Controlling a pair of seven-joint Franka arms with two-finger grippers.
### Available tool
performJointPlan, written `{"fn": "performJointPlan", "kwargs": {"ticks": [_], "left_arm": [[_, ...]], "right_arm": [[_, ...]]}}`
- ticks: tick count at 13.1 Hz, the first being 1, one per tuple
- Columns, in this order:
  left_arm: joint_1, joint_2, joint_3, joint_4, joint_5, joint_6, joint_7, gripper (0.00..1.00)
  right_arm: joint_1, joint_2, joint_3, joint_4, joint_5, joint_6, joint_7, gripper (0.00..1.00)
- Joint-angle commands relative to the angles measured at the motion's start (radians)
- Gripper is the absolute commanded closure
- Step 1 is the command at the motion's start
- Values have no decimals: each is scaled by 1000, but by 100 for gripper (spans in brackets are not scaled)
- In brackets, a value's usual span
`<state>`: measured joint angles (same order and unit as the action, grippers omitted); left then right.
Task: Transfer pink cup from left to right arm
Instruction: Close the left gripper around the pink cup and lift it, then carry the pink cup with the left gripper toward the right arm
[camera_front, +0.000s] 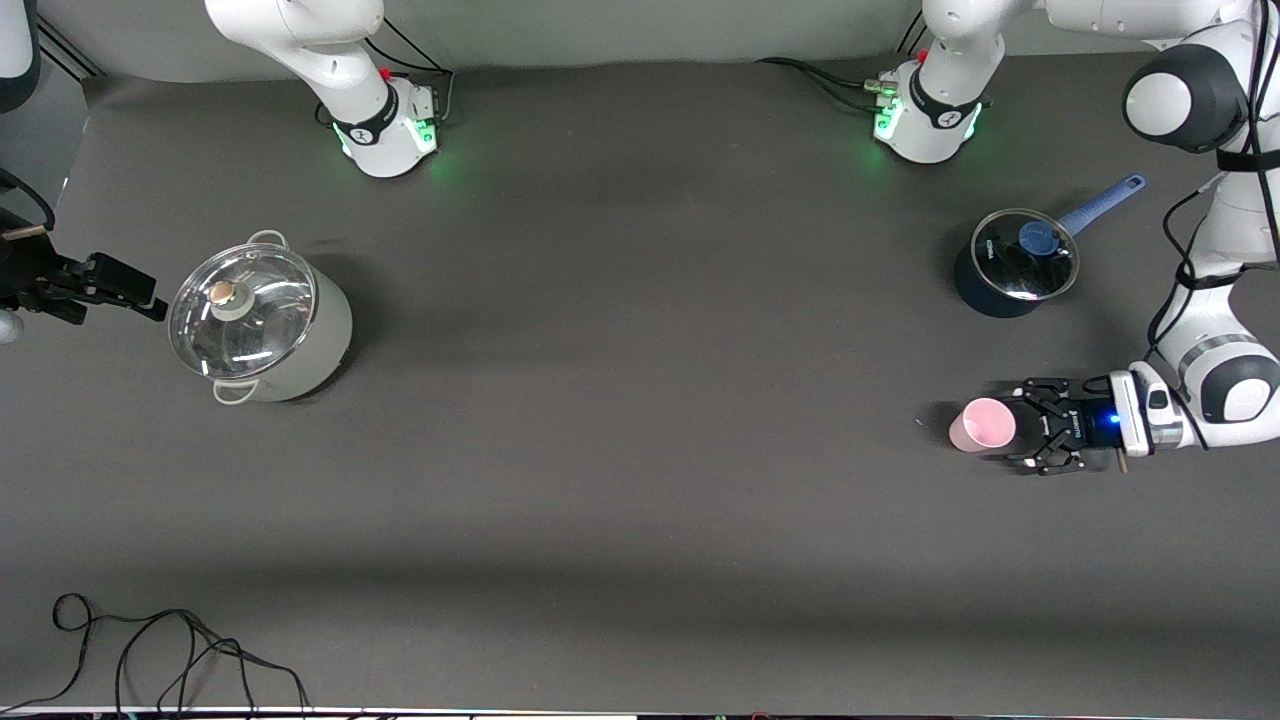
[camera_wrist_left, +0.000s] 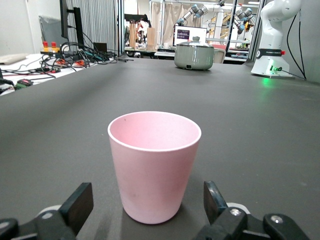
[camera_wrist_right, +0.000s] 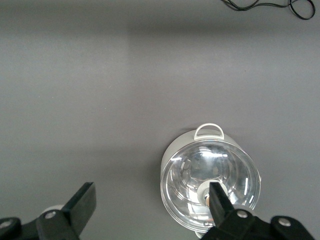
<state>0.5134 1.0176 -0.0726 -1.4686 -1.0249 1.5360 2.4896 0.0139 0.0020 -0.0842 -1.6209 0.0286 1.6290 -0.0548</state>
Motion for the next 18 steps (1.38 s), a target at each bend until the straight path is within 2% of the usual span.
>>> {"fn": "performJointPlan", "kwargs": {"ticks": [1,5,10,16,17,18], "left_arm": [[-12,16,-13,14,-23,-22,40,1],[-21,27,-33,7,-26,-14,72,1],[-65,59,-33,7,-92,-11,78,1],[-69,79,-33,7,-106,-5,91,3],[-79,84,-35,8,-109,-7,98,15],[-84,82,-35,10,-109,-5,106,51]], "right_arm": [[6,7,-2,13,-18,-3,-16,0],[6,9,-2,15,-16,5,-14,0],[6,9,-2,13,-16,5,-14,0],[6,9,-2,13,-16,5,-14,0],[6,9,-2,13,-16,5,-14,0],[6,7,-2,13,-16,3,-14,0]]}}
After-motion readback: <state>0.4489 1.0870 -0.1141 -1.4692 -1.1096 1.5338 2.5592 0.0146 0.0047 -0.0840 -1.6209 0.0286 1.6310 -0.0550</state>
